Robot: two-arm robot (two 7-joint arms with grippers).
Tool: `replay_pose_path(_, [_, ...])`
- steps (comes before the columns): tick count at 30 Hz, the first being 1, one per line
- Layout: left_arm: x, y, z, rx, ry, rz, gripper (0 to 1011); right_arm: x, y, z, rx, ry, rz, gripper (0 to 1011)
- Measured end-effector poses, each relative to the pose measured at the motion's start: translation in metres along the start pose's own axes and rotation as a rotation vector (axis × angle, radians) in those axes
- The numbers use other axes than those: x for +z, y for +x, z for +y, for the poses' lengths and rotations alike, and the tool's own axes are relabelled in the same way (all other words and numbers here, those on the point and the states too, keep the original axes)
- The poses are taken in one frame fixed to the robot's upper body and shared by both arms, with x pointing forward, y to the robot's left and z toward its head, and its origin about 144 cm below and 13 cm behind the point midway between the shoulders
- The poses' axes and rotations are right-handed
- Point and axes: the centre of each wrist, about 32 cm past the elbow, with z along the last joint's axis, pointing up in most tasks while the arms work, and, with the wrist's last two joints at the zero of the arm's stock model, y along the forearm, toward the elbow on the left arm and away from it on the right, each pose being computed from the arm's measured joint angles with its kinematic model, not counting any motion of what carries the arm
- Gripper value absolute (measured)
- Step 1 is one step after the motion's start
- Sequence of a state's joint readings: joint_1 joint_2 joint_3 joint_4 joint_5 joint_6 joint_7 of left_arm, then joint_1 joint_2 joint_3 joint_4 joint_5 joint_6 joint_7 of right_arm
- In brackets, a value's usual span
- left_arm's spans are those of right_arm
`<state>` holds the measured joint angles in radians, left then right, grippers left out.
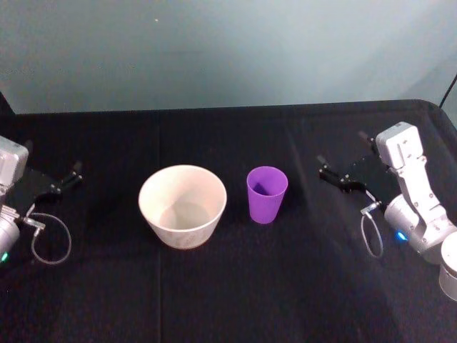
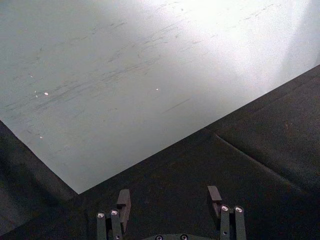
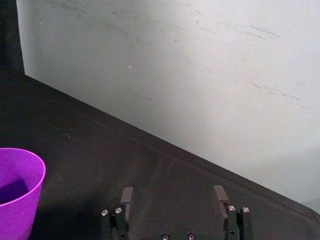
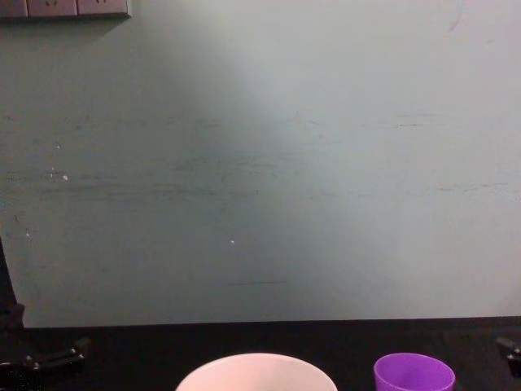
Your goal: Pick up the cup and pour the mung beans from the cup into the bowl.
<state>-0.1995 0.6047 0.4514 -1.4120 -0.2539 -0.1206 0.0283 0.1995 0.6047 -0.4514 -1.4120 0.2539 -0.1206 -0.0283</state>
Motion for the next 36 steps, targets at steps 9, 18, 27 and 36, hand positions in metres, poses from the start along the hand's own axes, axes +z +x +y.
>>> replay_pose_path(9, [0.0, 0.0, 0.0, 0.0, 0.0, 0.0, 1000, 0.0, 0.0, 0.0, 0.0, 0.0, 0.0, 1002])
replay_pose_path(18, [0.0, 0.0, 0.0, 0.0, 0.0, 0.0, 1000, 0.0, 0.0, 0.0, 0.0, 0.0, 0.0, 1003])
replay_pose_path(27, [0.0, 0.0, 0.0, 0.0, 0.0, 0.0, 1000, 0.0, 0.0, 0.0, 0.0, 0.0, 0.0, 1003])
replay_pose_path(36, [0.0, 0.0, 0.0, 0.0, 0.0, 0.0, 1000, -0.0017, -0.0022, -0.0084, 0.011, 0.031, -0.004, 1002])
